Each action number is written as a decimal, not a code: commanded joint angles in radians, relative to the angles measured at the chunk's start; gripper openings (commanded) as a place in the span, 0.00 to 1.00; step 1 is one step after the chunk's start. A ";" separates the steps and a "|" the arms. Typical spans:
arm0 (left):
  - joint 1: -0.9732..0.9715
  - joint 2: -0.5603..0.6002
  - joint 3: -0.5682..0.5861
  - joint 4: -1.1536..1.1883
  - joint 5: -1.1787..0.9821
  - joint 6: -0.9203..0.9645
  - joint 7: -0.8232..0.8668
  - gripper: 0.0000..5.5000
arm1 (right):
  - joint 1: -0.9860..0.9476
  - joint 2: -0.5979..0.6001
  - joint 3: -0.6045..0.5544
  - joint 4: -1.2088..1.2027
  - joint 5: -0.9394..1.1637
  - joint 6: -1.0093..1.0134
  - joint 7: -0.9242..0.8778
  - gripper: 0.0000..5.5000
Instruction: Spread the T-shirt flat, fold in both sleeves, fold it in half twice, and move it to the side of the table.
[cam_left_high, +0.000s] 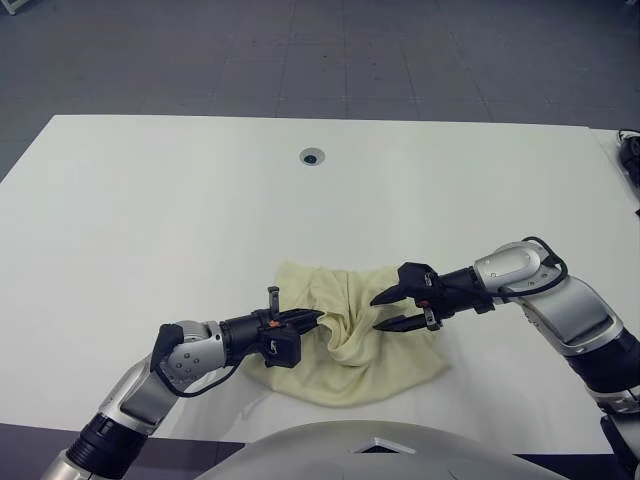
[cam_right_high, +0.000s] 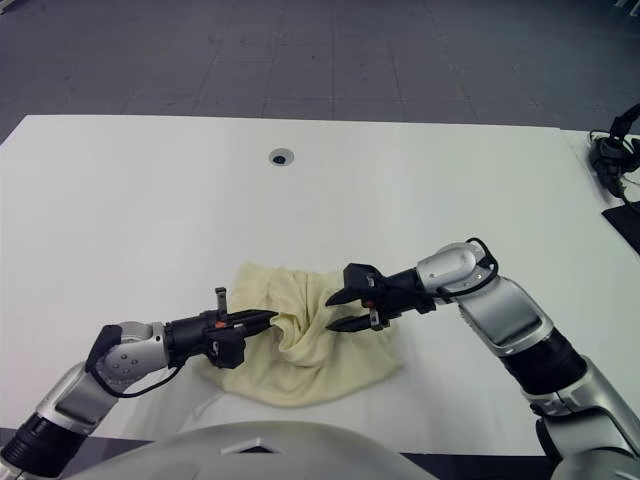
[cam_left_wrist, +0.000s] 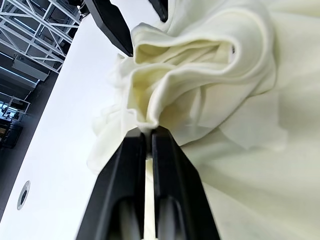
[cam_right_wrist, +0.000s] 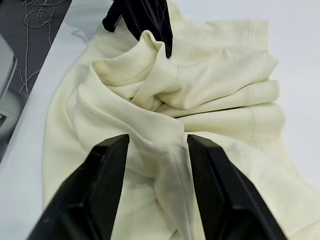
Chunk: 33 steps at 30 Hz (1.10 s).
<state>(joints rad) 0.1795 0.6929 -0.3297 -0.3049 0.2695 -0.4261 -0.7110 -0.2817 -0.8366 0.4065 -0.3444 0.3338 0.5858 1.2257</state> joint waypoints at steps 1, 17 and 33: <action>0.002 0.021 0.005 0.006 -0.006 0.001 -0.011 0.00 | -0.011 0.003 0.012 0.005 -0.018 -0.014 0.013 0.25; 0.011 0.013 0.009 0.005 -0.036 0.004 -0.007 0.00 | 0.032 -0.032 -0.041 -0.041 -0.028 -0.077 0.033 0.00; 0.128 0.170 0.346 -0.260 -0.439 0.133 -0.106 0.00 | 0.272 -0.186 -0.631 -0.228 0.212 -0.173 0.050 0.00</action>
<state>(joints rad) 0.2728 0.8114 -0.0309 -0.5100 -0.0967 -0.3233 -0.7676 -0.0576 -0.9984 -0.1562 -0.5268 0.5084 0.4040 1.2678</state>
